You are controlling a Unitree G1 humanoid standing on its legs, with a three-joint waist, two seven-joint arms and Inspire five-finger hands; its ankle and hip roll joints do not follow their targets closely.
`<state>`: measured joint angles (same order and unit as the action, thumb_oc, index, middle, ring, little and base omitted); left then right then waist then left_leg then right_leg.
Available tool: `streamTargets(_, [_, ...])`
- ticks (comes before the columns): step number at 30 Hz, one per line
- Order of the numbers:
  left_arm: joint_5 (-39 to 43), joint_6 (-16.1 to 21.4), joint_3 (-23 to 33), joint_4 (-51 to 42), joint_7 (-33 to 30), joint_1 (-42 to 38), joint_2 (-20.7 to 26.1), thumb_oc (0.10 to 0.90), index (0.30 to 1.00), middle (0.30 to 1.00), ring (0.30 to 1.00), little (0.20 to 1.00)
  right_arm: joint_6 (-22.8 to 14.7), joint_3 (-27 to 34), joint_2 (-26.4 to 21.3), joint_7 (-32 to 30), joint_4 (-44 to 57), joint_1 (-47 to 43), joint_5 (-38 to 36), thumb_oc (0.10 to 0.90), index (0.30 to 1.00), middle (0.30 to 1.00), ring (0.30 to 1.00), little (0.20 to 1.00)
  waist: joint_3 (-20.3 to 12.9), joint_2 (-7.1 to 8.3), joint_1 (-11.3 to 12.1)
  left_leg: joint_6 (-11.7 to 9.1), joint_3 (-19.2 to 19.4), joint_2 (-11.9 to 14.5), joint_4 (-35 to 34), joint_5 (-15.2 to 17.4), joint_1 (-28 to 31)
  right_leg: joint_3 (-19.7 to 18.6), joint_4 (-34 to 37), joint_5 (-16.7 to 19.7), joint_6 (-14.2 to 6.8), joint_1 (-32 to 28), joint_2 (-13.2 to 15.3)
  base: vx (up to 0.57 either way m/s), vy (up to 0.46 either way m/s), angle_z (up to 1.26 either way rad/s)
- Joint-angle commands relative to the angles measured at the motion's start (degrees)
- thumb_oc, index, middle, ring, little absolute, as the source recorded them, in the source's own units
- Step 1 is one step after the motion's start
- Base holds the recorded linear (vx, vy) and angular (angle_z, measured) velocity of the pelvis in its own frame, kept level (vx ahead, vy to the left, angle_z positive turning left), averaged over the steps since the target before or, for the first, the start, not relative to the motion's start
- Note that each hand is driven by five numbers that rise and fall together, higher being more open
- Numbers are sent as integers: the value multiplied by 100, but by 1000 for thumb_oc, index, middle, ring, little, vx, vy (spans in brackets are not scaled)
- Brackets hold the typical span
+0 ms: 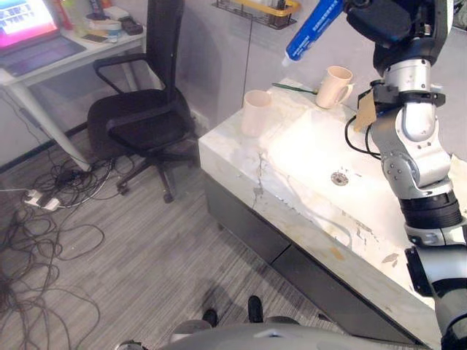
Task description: Organize the bathroom.
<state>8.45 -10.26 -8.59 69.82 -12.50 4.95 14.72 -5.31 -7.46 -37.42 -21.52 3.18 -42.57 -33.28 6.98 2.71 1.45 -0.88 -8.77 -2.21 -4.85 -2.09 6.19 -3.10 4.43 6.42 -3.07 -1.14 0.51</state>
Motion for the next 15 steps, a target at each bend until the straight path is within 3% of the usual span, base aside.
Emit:
streamTargets(1, [-578, 69, -273, 37, 52, -54, 690, 800, 900, 900, 900, 900, -353, 479, 47, -59, 524, -864, 657, 400, 300, 300, 300, 300, -278, 58, -45, 103, 1221, 167, 649, 574, -134, 25, -425, -639, -147, -177, -173, -132, 3, 38])
streamTargets(2, [-756, 48, -313, -53, 176, -130, 703, 800, 900, 900, 900, 900, -287, 576, 21, -30, 475, -860, 824, 400, 300, 300, 300, 300, -227, 72, -134, 27, 1486, 232, 1036, 668, -169, 56, -450, -608, -120, -180, -135, -127, 23, 56])
streamTargets(4, [-840, -2, -347, -181, 278, -202, 698, 800, 900, 900, 900, 900, -329, 659, -13, 58, 382, -856, 871, 400, 300, 300, 300, 300, -165, 155, -164, -25, 1475, 222, 1671, 828, -342, 92, -496, -537, -82, -174, -47, -100, 9, 111])
streamTargets(5, [-787, 29, -398, -203, 261, -220, 666, 800, 900, 900, 900, 900, -408, 672, -29, 106, 324, -851, 834, 400, 300, 300, 300, 300, -122, 221, -144, -38, 1405, 141, 2038, 875, -457, 140, -542, -485, -69, -151, 14, -241, 57, 135])
streamTargets(6, [-815, 160, -564, -234, 300, -320, 586, 800, 900, 900, 900, 900, -728, 704, -137, 137, 166, -817, 877, 400, 300, 300, 300, 300, -24, 236, -237, 24, 1372, 95, 2542, 1032, -692, 246, -732, -375, -44, 116, 76, -258, 80, 92])
streamTargets(9, [-729, 241, -729, -157, 314, -445, 519, 800, 900, 900, 900, 900, -839, 699, -28, 108, 174, -832, 1027, 400, 300, 300, 300, 300, 34, 129, -396, 92, 1303, 98, 1961, 1198, -480, 241, -895, -313, -132, 520, 107, -175, 129, 64])
streamTargets(15, [-603, 491, -766, 31, 122, -421, 457, 800, 900, 900, 900, 900, -919, 653, 137, 35, 414, -708, 1008, 400, 300, 300, 300, 300, 181, 4, -600, 198, 1420, 104, 917, 1053, -17, 246, -918, -33, -471, 1115, 237, -121, 85, 3])
